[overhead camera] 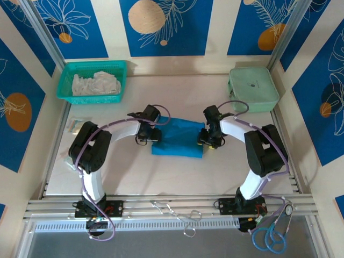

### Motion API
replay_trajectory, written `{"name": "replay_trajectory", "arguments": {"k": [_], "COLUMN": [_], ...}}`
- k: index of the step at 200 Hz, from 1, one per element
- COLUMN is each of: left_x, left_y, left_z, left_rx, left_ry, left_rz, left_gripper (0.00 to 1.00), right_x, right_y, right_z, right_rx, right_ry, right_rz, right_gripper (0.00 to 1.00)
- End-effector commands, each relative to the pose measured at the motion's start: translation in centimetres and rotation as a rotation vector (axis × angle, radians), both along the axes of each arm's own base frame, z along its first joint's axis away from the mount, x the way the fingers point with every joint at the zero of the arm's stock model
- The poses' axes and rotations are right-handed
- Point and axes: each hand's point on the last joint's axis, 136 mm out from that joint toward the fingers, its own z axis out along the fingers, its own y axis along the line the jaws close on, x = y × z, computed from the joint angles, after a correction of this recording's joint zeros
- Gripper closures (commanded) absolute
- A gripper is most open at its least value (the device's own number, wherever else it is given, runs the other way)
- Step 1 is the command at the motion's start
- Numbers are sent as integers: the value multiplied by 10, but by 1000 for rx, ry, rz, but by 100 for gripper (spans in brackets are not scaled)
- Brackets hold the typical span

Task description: Fold and stack the t-shirts

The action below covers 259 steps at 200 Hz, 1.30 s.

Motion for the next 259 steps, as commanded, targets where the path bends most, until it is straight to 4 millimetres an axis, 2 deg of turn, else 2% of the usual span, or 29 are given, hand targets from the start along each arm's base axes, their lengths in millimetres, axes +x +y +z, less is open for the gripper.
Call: {"name": "replay_trajectory", "arguments": {"k": [1, 20, 49, 57, 70, 88, 119, 145, 177, 208, 240, 259], "left_x": [1, 3, 6, 6, 7, 4, -1, -6, -10, -11, -11, -12], "left_y": [-21, -25, -31, -32, -33, -34, -37, -40, -37, -34, -34, -34], "left_z": [-27, -32, -40, -41, -39, -33, -21, -18, -18, -17, -15, -15], "left_rx": [-59, -62, -66, -67, -71, -76, -92, -99, -82, -78, -80, -78], "left_ry": [51, 67, 87, 93, 94, 88, 69, 64, 64, 55, 51, 51], "left_rz": [-25, -28, -33, -34, -36, -41, -48, -50, -50, -46, -46, -49], "left_gripper": [59, 67, 72, 72, 72, 71, 70, 70, 70, 70, 70, 70], "right_x": [12, 19, 31, 33, 33, 27, 4, -13, -18, -17, -7, -8], "right_y": [39, 45, 53, 55, 55, 51, 43, 45, 42, 41, 41, 44], "right_z": [-15, -16, -14, -12, -8, 5, 30, 41, 50, 41, 16, -4], "right_rx": [130, 143, 153, 156, 147, 121, 55, 5, -54, -74, -127, -148], "right_ry": [-7, 0, 7, 9, 11, -1, -40, -57, -84, -68, -35, 8], "right_rz": [62, 76, 95, 102, 108, 114, 120, 130, 126, 115, 113, 112], "right_gripper": [68, 81, 84, 80, 69, 60, 54, 50, 42, 35, 33, 33]}}
